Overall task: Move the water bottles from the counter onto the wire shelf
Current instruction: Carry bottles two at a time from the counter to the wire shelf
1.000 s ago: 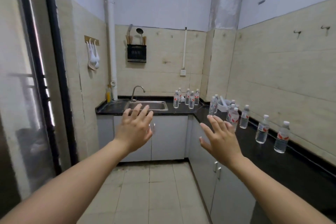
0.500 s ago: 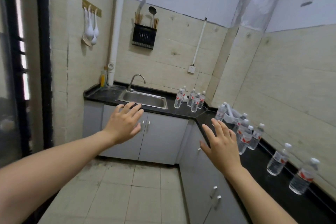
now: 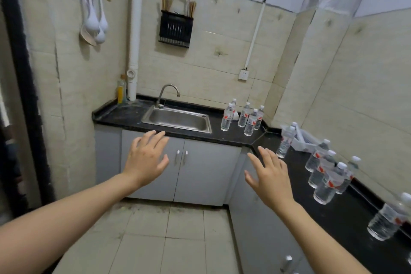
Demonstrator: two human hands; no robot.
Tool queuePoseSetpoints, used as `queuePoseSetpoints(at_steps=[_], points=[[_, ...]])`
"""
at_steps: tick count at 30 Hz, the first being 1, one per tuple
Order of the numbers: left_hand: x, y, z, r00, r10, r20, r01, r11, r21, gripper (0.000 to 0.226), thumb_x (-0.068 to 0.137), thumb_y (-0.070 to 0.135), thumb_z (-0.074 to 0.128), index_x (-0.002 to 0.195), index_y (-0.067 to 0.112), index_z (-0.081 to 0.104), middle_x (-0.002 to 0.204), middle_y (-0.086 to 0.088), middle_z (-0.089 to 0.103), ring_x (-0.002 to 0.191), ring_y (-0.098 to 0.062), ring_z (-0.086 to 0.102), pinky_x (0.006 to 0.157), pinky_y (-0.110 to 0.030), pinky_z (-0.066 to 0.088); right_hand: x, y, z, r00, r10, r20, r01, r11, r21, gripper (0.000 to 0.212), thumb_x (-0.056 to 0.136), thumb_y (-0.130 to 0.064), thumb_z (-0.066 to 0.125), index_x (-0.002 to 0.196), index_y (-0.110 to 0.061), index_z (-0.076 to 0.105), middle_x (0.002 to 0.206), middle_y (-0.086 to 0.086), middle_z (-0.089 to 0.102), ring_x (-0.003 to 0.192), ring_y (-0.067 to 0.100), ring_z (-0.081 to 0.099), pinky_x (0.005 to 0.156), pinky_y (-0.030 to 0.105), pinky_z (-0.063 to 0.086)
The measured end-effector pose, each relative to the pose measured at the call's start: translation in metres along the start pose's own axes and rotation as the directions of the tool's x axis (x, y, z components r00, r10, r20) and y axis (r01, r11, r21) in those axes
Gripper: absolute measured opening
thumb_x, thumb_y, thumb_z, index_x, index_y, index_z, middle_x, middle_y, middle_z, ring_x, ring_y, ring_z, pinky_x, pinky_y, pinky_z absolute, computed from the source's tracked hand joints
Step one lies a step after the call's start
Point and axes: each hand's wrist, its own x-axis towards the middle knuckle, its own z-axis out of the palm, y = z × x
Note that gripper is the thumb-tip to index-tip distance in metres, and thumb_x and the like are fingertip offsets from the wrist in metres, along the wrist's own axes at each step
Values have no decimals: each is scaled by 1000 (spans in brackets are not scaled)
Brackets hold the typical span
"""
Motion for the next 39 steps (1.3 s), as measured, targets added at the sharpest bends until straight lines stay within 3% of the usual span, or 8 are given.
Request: queuePoseSetpoints(at_steps=[3,8,18,22,26,30,35,39], points=[[35,-19,19,998,-67,12,66,997,25,51,72,33,37,104,6,66,108,-12,70,108,-21,42,77,-48,52,36,-1,41,999,-16,36,14,998,59,56,53,-31,86,102,-11,68,109,20,68,100,35,66,74,47,55],[83,-33,48,981,-193,17,193,981,-18,53,73,33,36,105,2,64,109,-16,68,103,-38,62,79,-54,49,97,0,103,998,-52,32,47,988,149,55,54,-30,86,103,-11,68,109,19,67,100,34,66,74,45,55],[77,-87,151,926,-334,176,344,938,-33,49,71,37,38,93,6,69,103,-11,71,102,-21,49,74,-50,51,132,-39,222,969,-153,196,96,957,274,46,59,-41,73,98,-16,69,105,13,70,96,28,68,71,37,55],[90,-111,195,872,-436,222,466,879,-104,51,78,36,42,110,2,63,122,-13,63,116,-33,52,92,-51,40,148,-49,264,952,-136,275,66,966,248,44,60,-44,69,96,-18,70,103,11,71,95,26,69,70,36,56],[116,-130,248,796,-528,297,595,775,-214,36,87,17,55,121,4,56,135,-10,53,129,-31,39,102,-45,31,175,-51,306,920,-22,391,-64,977,204,45,64,-44,56,97,-18,70,103,11,71,95,28,68,69,39,56],[154,-148,300,777,-501,381,611,748,-260,38,89,18,53,124,6,53,138,-9,49,131,-28,36,104,-42,29,192,-49,344,857,103,505,-234,950,204,45,67,-40,59,103,-14,68,110,16,68,101,35,65,74,48,54],[211,-141,359,771,-406,490,601,718,-351,39,91,21,49,128,8,49,139,-7,47,132,-25,34,106,-40,27,202,-34,375,774,308,552,-479,856,194,50,75,-38,54,116,-10,62,126,19,57,120,38,51,90,54,44],[226,-106,405,757,-274,593,577,708,-409,41,91,26,46,129,10,48,140,-4,47,132,-22,34,107,-36,28,199,-13,395,707,385,593,-553,823,126,46,87,-39,53,126,-15,53,138,12,47,131,30,41,100,48,37]])
